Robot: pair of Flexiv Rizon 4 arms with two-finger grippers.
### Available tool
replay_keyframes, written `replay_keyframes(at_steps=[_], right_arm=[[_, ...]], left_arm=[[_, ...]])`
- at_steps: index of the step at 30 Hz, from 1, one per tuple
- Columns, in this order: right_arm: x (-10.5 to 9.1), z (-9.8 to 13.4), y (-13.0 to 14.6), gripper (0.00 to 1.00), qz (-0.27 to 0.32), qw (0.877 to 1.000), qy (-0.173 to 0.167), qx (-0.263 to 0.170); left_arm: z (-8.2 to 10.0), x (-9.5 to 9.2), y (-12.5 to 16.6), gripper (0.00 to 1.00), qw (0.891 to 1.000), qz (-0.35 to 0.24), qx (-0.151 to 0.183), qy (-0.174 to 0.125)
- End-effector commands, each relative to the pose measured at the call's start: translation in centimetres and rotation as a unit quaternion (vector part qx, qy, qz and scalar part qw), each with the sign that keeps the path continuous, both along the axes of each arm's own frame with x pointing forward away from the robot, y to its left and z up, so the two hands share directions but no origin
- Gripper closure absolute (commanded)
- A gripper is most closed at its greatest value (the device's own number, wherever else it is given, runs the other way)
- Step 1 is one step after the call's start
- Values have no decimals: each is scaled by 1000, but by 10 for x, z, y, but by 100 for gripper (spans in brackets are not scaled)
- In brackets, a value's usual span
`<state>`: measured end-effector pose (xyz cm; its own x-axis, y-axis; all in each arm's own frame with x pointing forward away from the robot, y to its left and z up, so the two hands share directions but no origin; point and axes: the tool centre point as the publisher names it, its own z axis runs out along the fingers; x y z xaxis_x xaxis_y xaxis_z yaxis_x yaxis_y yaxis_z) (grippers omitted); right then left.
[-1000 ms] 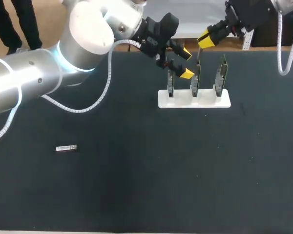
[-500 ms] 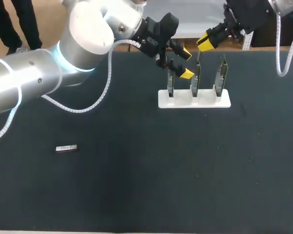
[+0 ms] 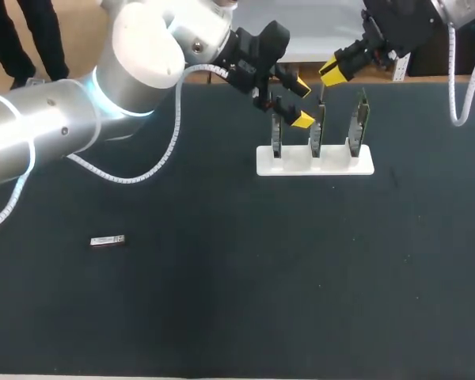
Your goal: Pick up the optical module with the left hand, and insert it into the network port with the right hand.
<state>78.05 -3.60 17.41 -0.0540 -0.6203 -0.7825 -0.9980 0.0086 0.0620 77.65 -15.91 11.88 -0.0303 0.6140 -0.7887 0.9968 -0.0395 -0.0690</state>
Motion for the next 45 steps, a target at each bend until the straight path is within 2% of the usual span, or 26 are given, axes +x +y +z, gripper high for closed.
replay_keyframes(at_steps=[1, 43, 44, 45], right_arm=[[0, -1, 1, 100, -1, 1000, 0, 2], [-2, -13, 6, 100, -6, 1000, -5, -13], [-2, -13, 6, 71, -6, 1000, -3, -11], [-2, -12, 6, 9, -6, 1000, -1, -9]], left_arm=[[1, -3, 1, 0, 1000, 3, 2, -1], [1, -3, 1, 0, 1000, 3, 2, -1], [1, -3, 1, 0, 1000, 3, 2, -1], [1, -3, 1, 0, 1000, 3, 2, -1]])
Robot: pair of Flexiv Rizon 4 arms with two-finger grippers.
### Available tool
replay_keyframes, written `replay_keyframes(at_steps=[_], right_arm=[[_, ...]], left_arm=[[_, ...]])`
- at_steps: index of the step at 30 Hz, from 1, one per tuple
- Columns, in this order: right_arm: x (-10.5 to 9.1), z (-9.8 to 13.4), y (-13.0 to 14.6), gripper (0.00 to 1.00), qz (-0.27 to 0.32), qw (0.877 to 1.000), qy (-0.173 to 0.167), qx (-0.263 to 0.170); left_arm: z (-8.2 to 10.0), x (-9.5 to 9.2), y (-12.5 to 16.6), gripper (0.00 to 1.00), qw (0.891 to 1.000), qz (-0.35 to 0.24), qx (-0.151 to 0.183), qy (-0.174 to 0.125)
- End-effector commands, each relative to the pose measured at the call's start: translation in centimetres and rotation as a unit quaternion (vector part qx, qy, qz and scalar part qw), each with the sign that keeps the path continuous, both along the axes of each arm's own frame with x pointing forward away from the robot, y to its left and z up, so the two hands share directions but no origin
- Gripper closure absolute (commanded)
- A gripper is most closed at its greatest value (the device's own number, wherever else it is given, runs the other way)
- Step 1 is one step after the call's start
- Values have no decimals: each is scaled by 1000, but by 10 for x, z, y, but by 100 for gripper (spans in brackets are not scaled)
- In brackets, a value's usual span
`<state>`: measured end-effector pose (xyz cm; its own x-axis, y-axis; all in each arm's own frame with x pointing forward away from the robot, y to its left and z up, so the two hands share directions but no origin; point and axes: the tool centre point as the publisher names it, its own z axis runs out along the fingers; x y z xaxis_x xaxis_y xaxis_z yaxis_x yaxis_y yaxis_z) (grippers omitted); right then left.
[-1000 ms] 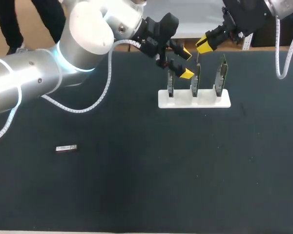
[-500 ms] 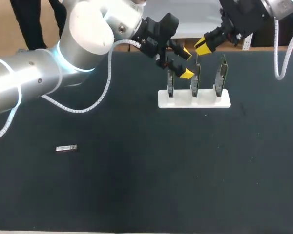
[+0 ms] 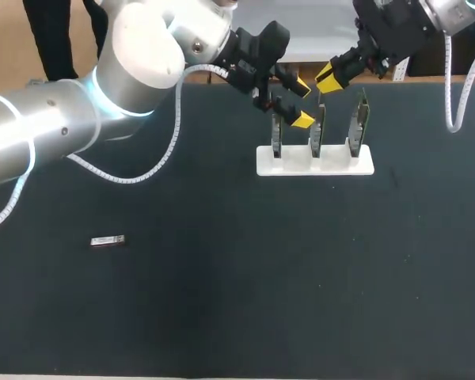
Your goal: Pick up the optical module with the left hand, and insert it into the network port with the right hand.
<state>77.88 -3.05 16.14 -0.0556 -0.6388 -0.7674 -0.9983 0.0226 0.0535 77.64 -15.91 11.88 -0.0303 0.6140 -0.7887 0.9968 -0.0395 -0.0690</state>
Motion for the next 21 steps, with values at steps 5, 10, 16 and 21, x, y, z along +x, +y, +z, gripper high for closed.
replay_keyframes(at_steps=[5, 10, 16, 21], right_arm=[[1, 5, 0, 0, -3, 1000, 5, 11], [3, 16, -2, 0, -9, 999, 17, 34], [6, 30, -5, 0, -8, 998, 24, 56], [6, 36, -3, 51, -3, 998, 19, 59]], left_arm=[[1, -3, 1, 0, 1000, 3, 2, -1], [1, -3, 1, 0, 1000, 3, 2, -1], [1, -3, 1, 0, 1000, 3, 2, -1], [1, -3, 1, 0, 1000, 3, 2, -1]])
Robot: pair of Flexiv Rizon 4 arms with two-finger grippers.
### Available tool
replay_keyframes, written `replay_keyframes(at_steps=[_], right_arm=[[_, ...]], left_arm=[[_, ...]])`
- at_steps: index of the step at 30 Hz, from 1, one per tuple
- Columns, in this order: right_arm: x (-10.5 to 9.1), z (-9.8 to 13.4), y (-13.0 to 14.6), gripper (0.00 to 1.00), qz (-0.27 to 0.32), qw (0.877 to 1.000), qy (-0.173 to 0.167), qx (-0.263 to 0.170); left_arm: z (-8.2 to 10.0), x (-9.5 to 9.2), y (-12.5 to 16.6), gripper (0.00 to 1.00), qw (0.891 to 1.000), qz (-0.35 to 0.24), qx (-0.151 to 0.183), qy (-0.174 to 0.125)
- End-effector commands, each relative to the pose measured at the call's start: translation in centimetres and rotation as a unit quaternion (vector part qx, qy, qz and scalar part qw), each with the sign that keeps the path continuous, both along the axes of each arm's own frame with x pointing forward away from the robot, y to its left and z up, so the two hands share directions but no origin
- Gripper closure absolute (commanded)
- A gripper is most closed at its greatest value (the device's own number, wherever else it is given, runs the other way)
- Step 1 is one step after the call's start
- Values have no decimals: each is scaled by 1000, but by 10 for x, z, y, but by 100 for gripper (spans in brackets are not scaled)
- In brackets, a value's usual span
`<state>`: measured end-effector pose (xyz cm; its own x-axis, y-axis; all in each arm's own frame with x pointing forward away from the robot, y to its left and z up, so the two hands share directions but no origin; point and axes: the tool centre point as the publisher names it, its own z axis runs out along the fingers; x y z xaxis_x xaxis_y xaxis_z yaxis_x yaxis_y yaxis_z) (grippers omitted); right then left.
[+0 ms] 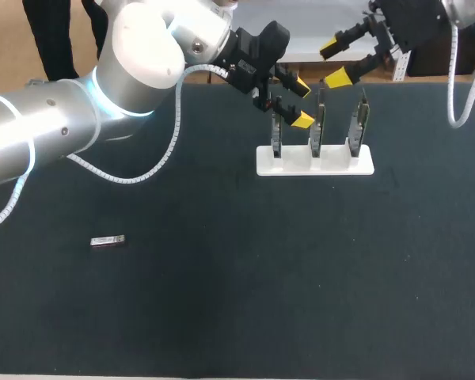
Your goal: Pick up the optical module with the left hand, and insert it into the network port with the right hand.
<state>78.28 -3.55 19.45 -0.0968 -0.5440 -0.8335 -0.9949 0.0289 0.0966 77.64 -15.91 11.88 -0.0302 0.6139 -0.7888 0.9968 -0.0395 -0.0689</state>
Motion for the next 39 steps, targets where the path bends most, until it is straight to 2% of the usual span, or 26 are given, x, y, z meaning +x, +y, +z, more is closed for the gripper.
replay_keyframes(at_steps=[1, 2, 17, 39], right_arm=[[2, 3, 3, 75, 5, 1000, -3, 2], [2, 4, 3, 100, 5, 1000, -3, 3], [4, -6, 6, 100, 5, 1000, 8, -1], [5, -27, 5, 100, 2, 999, 26, -28]], left_arm=[[1, -3, 1, 0, 1000, 3, 2, -1], [1, -3, 1, 0, 1000, 3, 2, -1], [1, -3, 1, 0, 1000, 3, 2, -1], [1, -3, 1, 0, 1000, 3, 2, -1]])
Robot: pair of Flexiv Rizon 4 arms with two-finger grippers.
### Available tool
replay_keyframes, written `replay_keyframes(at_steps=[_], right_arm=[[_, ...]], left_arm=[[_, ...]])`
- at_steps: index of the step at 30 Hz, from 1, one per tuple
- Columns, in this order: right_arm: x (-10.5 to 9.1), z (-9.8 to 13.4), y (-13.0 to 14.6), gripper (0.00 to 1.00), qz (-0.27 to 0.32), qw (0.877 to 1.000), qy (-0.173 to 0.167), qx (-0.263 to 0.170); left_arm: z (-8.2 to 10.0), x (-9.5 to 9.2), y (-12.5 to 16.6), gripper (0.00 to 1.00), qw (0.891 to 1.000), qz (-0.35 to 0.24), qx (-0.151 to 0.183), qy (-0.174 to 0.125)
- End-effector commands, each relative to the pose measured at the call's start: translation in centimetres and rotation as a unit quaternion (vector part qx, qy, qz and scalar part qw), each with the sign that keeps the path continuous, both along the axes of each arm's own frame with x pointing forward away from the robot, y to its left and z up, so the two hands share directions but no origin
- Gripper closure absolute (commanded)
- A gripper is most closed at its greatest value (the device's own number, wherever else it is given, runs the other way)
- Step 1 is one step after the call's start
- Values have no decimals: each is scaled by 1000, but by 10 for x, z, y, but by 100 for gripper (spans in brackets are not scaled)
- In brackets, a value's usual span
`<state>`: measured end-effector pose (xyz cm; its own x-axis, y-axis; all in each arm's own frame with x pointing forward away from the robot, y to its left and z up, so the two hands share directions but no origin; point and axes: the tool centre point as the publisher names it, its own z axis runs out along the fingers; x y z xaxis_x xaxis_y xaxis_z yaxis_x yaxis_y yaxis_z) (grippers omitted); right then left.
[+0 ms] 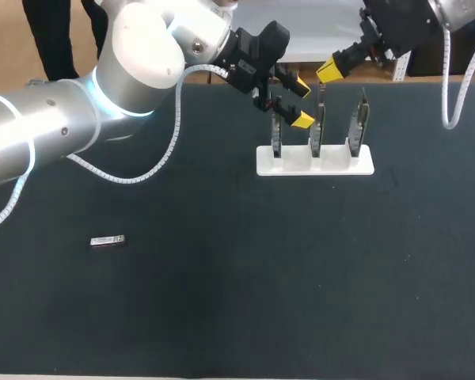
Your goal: Pick up the optical module with the left hand, and insert it into the network port with the right hand.
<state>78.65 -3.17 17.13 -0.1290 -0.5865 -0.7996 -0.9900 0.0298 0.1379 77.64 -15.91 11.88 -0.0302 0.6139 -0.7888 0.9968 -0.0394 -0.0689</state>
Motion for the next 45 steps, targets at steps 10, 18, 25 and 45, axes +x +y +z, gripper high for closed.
replay_keyframes(at_steps=[10, 18, 25, 45], right_arm=[[1, -19, 2, 100, -1, 1000, 20, -14], [1, -28, 2, 100, 2, 999, 32, -23], [1, -33, 0, 100, 0, 999, 37, -25], [1, -36, 3, 100, -3, 999, 45, -17]], left_arm=[[1, -3, 0, 0, 1000, 3, 2, -1], [1, -3, 0, 0, 1000, 3, 2, -1], [1, -3, 0, 0, 1000, 3, 2, -1], [1, -3, 0, 0, 1000, 3, 2, -1]])
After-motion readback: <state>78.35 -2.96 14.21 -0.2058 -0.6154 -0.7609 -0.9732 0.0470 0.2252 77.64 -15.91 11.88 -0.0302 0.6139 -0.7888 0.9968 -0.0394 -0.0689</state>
